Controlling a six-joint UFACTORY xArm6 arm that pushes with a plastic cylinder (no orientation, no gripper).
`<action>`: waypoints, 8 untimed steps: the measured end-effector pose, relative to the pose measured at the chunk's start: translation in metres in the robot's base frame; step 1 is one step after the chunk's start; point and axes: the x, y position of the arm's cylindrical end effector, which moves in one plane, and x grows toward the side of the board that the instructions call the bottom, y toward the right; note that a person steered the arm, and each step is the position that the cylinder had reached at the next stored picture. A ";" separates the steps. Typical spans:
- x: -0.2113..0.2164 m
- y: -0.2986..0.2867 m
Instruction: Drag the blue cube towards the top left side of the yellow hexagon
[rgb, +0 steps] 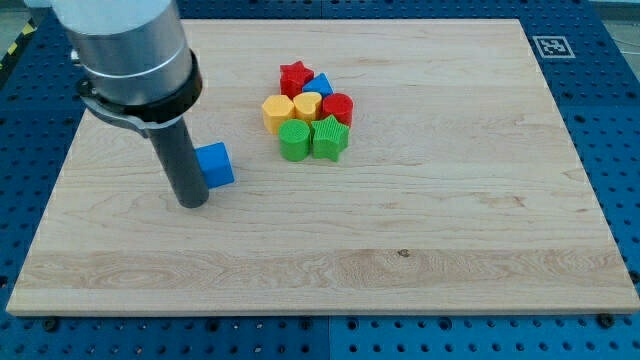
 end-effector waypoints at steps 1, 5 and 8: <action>0.000 -0.001; -0.030 -0.001; -0.002 0.024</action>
